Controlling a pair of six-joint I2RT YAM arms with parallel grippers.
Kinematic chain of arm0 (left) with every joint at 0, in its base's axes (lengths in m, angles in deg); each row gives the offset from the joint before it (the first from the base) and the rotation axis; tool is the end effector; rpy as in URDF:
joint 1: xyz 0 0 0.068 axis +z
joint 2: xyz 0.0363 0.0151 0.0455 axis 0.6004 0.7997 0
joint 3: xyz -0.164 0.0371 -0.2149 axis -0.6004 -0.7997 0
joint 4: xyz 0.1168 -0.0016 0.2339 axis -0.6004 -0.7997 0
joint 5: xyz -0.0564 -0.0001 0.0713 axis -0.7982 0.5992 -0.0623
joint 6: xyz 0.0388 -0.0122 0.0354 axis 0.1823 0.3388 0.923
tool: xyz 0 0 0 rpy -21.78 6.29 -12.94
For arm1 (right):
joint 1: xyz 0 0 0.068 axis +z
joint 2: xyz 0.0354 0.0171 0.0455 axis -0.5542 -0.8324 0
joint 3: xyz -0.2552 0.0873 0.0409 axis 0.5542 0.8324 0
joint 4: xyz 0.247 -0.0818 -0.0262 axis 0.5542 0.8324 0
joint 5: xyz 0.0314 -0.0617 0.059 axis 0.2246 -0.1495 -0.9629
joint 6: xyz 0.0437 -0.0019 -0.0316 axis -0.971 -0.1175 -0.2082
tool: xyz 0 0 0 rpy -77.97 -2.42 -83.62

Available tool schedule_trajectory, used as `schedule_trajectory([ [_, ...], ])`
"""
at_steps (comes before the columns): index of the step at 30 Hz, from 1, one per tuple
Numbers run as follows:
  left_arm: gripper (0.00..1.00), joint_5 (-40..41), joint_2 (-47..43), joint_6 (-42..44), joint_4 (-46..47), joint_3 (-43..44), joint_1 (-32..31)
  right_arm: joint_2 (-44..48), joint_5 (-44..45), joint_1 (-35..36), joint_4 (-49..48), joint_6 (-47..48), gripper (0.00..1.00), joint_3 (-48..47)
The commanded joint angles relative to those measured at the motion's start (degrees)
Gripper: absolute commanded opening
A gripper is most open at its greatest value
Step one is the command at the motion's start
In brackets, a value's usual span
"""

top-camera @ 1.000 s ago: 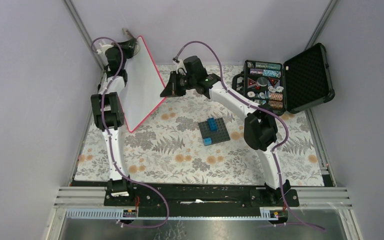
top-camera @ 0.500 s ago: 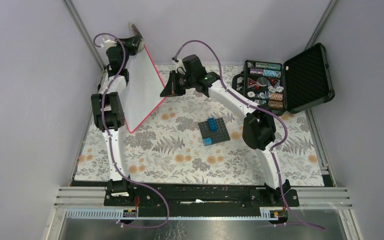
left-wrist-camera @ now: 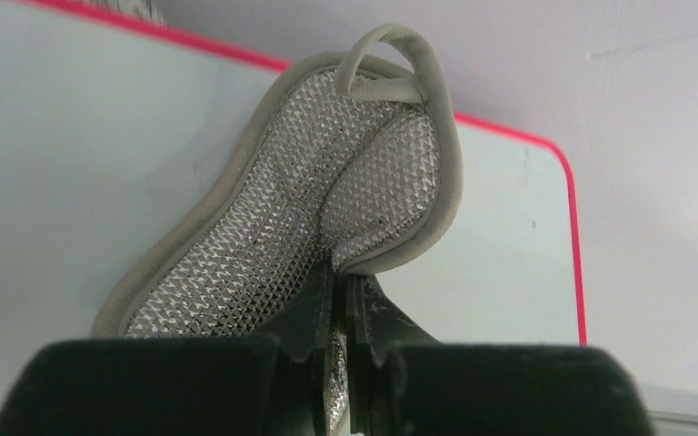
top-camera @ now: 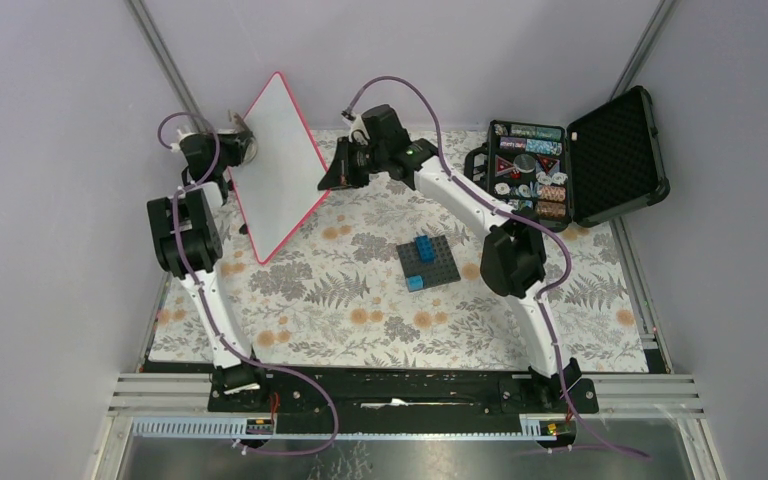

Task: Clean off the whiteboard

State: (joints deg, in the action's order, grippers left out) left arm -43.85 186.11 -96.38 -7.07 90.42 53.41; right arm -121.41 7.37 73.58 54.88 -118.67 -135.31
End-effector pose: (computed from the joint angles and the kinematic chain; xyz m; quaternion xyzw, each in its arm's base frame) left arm 0.5066 0.1365 0.1767 -0.4274 0.6258 -0.4156 0.5030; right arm 0.3981 0.3577 0.3051 -0.1736 0.8069 0.5011 0.2601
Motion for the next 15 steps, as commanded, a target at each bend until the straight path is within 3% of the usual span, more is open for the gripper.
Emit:
schedule_trajectory([
  [1,0.0,-7.72,-6.62,0.68,-1.78,-9.14,-4.14,-3.96,-5.48,4.29,-1.45,10.14,0.0,-5.11],
  [9,0.0,-12.37,-20.48,2.87,0.39,-20.91,-11.39,-5.92,-6.49,4.49,0.45,10.91,0.0,-7.87],
  [15,0.0,-14.73,-22.96,7.46,-7.42,-15.3,-15.67,-4.85,-5.04,4.82,0.89,12.31,0.0,-7.57],
])
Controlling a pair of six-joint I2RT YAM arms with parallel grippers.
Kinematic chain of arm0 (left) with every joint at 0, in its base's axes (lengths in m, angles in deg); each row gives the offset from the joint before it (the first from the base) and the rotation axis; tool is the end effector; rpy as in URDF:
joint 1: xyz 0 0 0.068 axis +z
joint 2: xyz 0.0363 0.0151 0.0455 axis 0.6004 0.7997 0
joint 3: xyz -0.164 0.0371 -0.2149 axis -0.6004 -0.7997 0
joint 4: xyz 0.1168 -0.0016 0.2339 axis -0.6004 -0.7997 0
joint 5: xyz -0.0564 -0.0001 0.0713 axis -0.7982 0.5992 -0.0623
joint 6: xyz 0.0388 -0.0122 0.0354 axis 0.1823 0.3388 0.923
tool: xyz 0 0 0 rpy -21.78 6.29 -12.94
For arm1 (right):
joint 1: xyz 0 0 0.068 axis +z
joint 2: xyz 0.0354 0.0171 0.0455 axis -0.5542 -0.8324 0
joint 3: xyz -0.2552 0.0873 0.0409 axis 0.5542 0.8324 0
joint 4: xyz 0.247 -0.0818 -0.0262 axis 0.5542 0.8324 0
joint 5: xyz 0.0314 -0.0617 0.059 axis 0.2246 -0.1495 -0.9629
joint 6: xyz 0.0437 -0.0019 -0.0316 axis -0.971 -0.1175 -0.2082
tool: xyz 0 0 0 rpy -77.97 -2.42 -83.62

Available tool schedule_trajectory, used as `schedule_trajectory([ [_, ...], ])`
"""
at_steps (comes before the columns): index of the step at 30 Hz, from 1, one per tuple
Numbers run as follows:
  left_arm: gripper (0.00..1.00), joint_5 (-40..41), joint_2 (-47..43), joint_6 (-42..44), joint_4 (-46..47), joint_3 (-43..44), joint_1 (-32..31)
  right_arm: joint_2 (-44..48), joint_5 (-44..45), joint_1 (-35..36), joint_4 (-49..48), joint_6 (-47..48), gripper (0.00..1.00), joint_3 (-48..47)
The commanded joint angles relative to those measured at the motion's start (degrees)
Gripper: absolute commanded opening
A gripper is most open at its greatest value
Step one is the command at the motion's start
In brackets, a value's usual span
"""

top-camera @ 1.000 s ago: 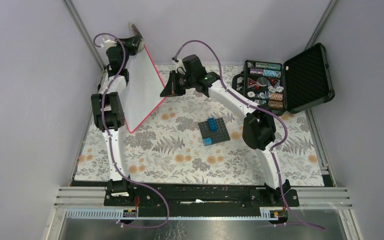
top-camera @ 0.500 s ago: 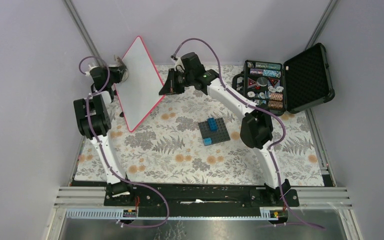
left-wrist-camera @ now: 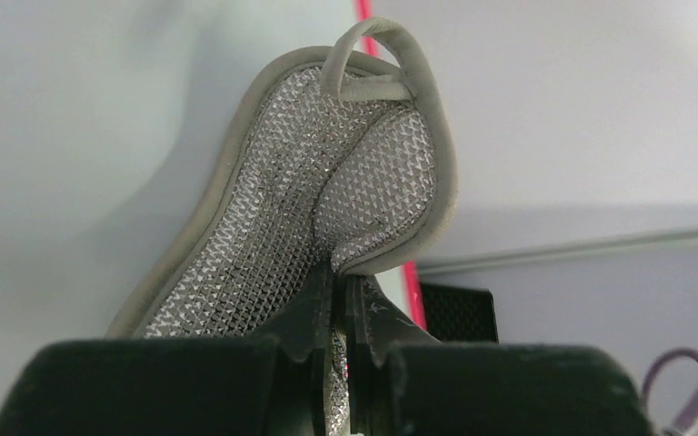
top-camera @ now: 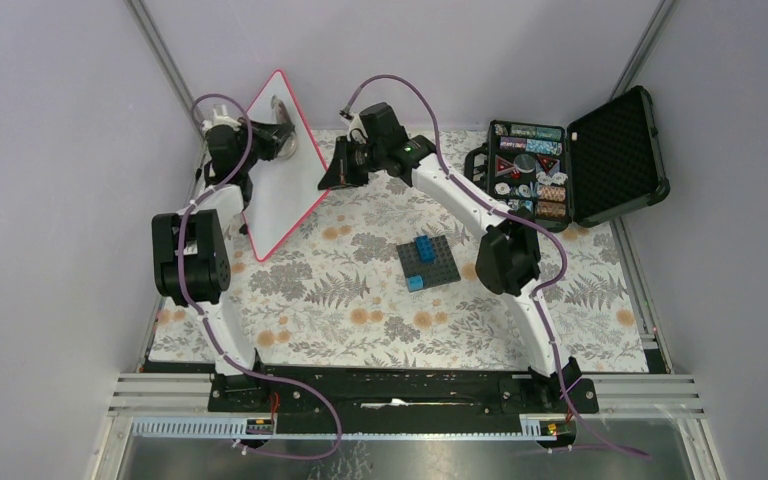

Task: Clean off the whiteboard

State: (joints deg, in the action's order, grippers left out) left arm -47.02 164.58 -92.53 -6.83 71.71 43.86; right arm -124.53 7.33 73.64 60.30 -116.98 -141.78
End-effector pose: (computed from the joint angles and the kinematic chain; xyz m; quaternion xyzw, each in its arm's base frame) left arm 0.4439 0.0392 0.2442 -0.3212 0.6674 -0.4627 0.4872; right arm 0.4027 0.3624 0.3066 -0.1823 0.8134 0.4907 0.2537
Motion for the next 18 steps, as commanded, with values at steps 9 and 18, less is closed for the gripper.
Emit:
schedule_trajectory([
  [9,0.0,-13.41,7.84,2.63,-11.29,8.74,1.33,-1.19,-5.52,4.83,-4.49,10.39,0.0,-0.58],
  [18,0.0,-7.24,12.85,13.54,-35.82,16.5,6.26,-1.19,-5.19,4.82,-4.65,10.53,0.0,-0.53],
])
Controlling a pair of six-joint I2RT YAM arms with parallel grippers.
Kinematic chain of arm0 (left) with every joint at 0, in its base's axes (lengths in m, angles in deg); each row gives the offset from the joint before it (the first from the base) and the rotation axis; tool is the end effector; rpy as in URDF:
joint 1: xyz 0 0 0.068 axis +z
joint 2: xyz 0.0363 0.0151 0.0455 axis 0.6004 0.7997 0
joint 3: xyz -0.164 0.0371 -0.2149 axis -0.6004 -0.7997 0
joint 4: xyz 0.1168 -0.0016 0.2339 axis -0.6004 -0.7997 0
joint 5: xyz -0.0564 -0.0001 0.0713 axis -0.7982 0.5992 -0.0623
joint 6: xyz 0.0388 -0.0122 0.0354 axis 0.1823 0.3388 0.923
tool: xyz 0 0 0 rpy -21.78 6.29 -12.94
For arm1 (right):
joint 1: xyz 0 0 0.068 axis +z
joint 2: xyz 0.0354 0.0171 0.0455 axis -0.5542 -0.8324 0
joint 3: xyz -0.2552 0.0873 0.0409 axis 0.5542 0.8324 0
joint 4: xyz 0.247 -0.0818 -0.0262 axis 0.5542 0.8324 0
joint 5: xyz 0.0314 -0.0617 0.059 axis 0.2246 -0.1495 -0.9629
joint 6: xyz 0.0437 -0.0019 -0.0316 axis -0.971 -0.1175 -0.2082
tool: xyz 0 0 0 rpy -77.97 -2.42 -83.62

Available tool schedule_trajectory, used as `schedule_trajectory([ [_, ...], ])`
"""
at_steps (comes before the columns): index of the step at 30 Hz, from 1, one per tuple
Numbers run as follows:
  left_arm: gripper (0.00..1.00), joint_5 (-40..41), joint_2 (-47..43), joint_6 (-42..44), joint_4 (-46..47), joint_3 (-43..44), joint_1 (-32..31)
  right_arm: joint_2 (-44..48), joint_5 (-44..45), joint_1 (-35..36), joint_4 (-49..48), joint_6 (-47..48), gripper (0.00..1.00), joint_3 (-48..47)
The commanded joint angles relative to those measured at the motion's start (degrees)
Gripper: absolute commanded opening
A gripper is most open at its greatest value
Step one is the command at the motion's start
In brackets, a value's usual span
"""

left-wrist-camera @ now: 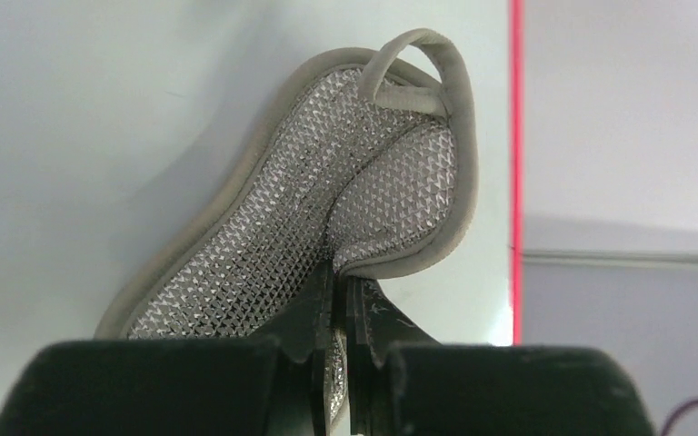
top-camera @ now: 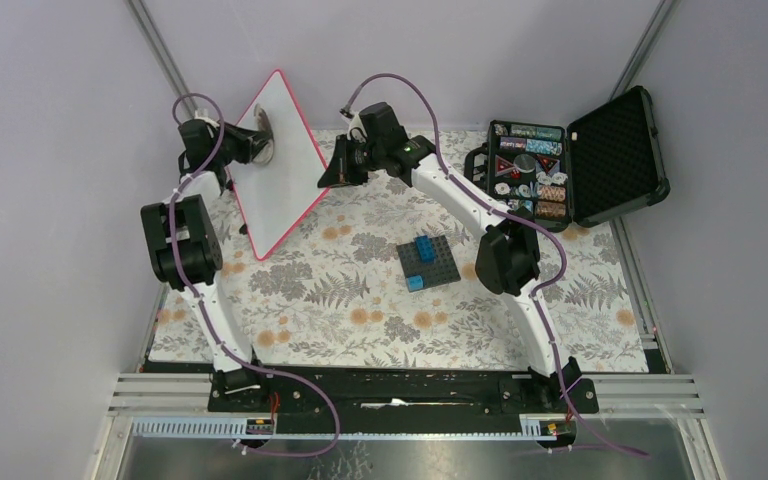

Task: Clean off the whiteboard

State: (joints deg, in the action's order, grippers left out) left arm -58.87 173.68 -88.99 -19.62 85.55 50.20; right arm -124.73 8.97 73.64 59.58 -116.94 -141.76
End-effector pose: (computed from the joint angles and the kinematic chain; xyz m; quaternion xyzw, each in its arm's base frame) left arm 0.4770 0.0910 0.2322 -0.3122 0.7078 -0.4699 0.4252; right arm 0.4046 0.3628 0.3056 -0.1764 0.8147 0.4842 0.2658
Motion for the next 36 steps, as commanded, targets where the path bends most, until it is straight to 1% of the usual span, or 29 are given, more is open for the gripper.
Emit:
schedule_trajectory([
  [1,0.0,5.54,3.68,10.8,-24.2,2.42,0.15,-1.08,-6.83,4.83,-3.95,10.53,0.0,-0.61],
  [5,0.0,6.95,3.82,11.25,-25.29,-0.31,2.47,-0.82,-6.92,4.83,-3.98,10.62,0.0,-0.33],
  [8,0.0,7.72,4.83,12.34,-26.04,-0.24,3.84,-0.34,-7.35,4.78,-4.77,10.47,0.0,0.65],
  [11,0.0,5.05,5.69,11.84,-27.07,1.23,3.87,0.15,-7.86,4.81,-5.9,9.81,0.0,1.99],
  [13,0.0,2.2,3.78,10.24,-22.7,-0.01,2.32,0.31,-7.76,4.79,-5.85,9.87,0.0,2.35],
  [15,0.0,0.93,-0.09,9.69,-17.87,-1.29,-0.62,0.46,-7.86,4.82,-5.87,9.88,0.0,2.35],
  [20,0.0,0.21,-9.35,12.97,-9.19,-2.11,-8.09,0.62,-8.28,4.81,-5.89,9.95,0.0,2.31],
  [23,0.0,-1.64,-10.62,12.8,-7.7,-1.16,-10.8,0.82,-8.32,4.88,-5.86,9.87,0.0,2.63],
  [25,0.0,-2.74,-9.57,11.46,-6.96,-0.72,-11.48,0.84,-8.32,4.93,-5.89,9.85,0.0,2.44],
  [28,0.0,-4.13,-6.61,9.96,-7.83,-0.16,-11.14,0.93,-8.15,5.1,-5.87,9.66,0.0,2.2],
  [31,0.0,-3.99,-5.92,8.2,-6.9,-2.05,-9.67,1.42,-7.69,5.17,-5.92,9.61,0.0,2.6],
  [34,0.0,-2.14,-6.36,7.64,-8.28,-3.98,-6.15,2.1,-7.08,5.16,-5.91,9.82,0.0,3.54],
  [36,0.0,0.04,-7.02,8.92,-12.35,-4.21,-2.91,2.36,-6.75,5.19,-5.92,9.97,0.0,3.81],
])
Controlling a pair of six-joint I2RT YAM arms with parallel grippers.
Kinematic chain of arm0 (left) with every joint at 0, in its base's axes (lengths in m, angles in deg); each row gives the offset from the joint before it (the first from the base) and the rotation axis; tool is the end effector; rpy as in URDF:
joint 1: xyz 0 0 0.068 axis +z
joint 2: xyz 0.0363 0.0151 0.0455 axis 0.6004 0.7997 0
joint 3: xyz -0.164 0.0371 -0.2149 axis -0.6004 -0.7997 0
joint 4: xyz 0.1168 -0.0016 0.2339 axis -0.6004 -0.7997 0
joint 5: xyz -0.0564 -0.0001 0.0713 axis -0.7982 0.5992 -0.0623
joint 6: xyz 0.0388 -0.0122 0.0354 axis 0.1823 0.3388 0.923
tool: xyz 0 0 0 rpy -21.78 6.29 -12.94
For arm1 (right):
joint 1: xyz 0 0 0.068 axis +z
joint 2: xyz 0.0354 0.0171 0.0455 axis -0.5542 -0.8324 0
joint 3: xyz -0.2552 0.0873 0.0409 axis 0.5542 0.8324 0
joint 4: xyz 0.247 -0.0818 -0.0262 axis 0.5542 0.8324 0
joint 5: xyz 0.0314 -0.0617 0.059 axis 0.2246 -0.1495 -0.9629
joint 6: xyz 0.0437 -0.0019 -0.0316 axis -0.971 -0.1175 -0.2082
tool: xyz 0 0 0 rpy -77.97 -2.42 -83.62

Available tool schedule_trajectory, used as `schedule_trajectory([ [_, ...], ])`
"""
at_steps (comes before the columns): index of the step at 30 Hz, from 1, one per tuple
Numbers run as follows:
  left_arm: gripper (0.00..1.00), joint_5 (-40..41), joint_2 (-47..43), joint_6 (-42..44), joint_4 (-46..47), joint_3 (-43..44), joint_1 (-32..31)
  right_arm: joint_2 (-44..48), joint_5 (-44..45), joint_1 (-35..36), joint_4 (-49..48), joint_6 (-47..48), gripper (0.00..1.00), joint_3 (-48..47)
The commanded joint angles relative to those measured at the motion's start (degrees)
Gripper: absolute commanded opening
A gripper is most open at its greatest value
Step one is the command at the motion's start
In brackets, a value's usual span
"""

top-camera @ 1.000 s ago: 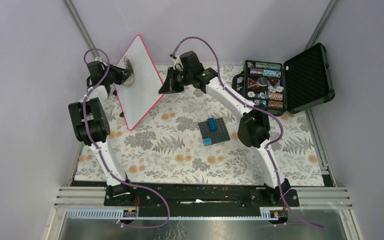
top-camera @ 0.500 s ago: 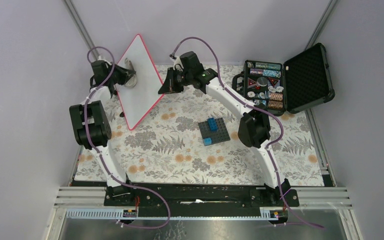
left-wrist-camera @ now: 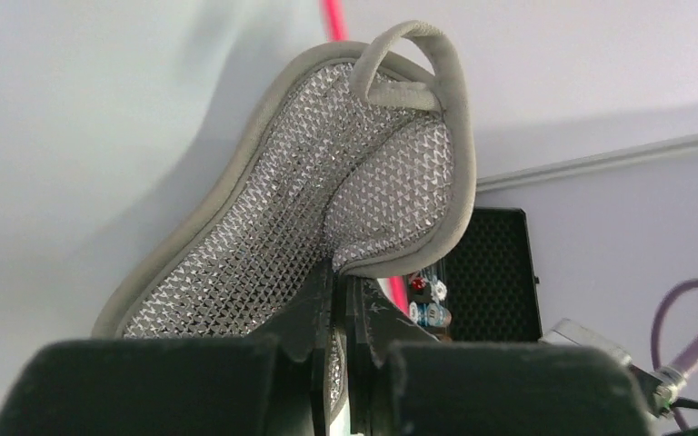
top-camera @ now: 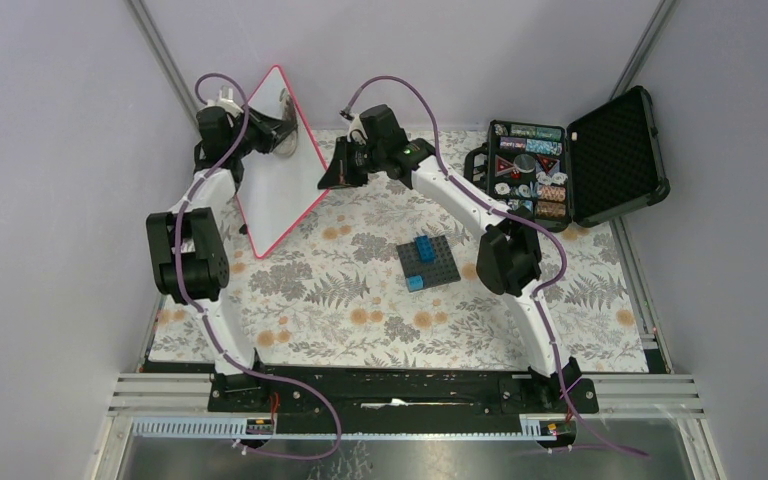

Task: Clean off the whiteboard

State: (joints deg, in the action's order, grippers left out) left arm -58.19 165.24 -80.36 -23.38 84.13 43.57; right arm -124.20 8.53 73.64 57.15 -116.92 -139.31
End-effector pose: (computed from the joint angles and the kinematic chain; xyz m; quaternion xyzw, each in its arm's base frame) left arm 0.4595 0.0327 0.2839 -0.2047 0.7314 -0.4623 0.4577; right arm 0.4045 0.3630 0.2999 -0.1794 0.8114 0.4880 0.2669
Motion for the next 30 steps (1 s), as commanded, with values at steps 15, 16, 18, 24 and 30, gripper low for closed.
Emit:
schedule_trajectory([
  [15,0.0,3.29,8.25,-2.97,-11.38,-10.34,20.59,-0.64,-7.19,5.1,-2.1,8.87,0.0,-2.8],
  [16,0.0,3.14,9.08,-3.0,-11.31,-9.44,20.38,-0.71,-7.39,5.06,-2.07,8.88,0.0,-2.91],
  [18,0.0,3.3,10.05,-3.05,-10.88,-7.75,20.02,-0.79,-7.81,5.1,-2.12,8.79,0.0,-2.97],
  [24,0.0,5.72,10.44,-4.49,-12.0,-1.94,19.06,-1.02,-9.82,4.59,-2.11,8.59,0.0,-2.93],
  [30,0.0,12.4,7.85,-12.1,-8.7,-6.72,18.94,-0.31,-12.94,3.06,-0.3,8.28,0.0,-2.45],
])
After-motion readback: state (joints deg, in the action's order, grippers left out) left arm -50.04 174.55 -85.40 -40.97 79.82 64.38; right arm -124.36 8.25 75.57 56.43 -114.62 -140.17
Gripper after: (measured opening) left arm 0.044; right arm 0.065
